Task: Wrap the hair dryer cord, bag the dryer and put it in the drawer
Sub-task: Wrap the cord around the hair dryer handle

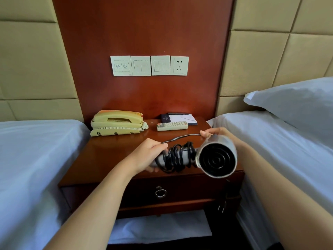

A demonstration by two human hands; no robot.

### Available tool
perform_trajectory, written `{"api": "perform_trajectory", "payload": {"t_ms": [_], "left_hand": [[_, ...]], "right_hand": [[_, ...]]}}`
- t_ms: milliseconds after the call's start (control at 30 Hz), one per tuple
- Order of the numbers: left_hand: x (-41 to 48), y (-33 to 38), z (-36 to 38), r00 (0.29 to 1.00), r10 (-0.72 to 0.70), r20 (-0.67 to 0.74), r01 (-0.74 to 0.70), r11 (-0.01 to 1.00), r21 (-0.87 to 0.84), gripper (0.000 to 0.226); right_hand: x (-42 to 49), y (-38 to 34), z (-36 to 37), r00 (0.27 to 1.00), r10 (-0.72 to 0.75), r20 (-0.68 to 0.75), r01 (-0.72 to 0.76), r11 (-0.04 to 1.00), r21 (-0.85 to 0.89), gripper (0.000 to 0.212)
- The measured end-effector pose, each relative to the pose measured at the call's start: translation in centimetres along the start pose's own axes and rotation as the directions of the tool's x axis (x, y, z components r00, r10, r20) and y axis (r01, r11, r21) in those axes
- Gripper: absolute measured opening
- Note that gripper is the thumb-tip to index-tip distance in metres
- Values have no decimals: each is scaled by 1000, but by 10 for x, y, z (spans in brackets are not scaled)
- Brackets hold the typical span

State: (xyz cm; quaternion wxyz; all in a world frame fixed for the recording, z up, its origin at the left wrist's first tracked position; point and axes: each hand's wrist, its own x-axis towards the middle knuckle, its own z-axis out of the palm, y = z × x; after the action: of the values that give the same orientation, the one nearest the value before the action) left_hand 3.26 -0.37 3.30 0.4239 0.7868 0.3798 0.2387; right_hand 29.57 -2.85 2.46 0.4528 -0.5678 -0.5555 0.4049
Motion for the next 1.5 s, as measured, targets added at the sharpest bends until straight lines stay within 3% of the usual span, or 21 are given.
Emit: {"api": "perform_trajectory", "payload": {"t_ms": [33,133,233,333,467,667,867,967,1067,1200,1300,1500], "left_hand": [[0,2,1,1000,4,-8,-4,1000,-23,41],[2,0,-3,999,6,-51,-12,992,-123,41],[3,-5,-9,997,-17,-69,-5,952,-306,43],[7,-14,-15,987,-83,-138,22,918,-395,37],[12,-23,-19,931,-226,-286,69,880,-471,33],[17,-29,-15,808,-361,-465,153,892,-425,46],[20,-31,-13,762,-275,-586,225,961,-159,45],[20,-29,-7,791,-130,-598,184,982,30,49],[21,-26,-2,808,-70,-585,214,960,180,49],[19,-23,6,885,-5,-466,185,922,341,55],[16,-20,12,926,27,-378,114,931,346,63],[9,-12,12,966,-25,-256,74,980,186,89]], "right_hand": [[2,3,2,1000,1,5,-1,1000,11,24],[-9,3,15,996,-84,0,84,996,12,50],[-13,6,26,973,-231,-9,220,936,-275,14],[-9,7,32,994,-103,44,111,880,-462,33],[-14,-8,50,975,-78,208,194,760,-621,30],[-23,-39,83,950,-71,304,288,574,-766,26],[-35,-68,112,924,-205,322,382,484,-788,46],[-35,-74,117,904,-280,324,425,502,-753,27],[-32,-74,116,897,-324,301,436,535,-723,28],[-27,-70,113,906,-353,234,403,549,-732,27],[-25,-68,108,920,-352,172,356,571,-740,25],[-22,-62,92,950,-306,65,265,676,-687,26]]}}
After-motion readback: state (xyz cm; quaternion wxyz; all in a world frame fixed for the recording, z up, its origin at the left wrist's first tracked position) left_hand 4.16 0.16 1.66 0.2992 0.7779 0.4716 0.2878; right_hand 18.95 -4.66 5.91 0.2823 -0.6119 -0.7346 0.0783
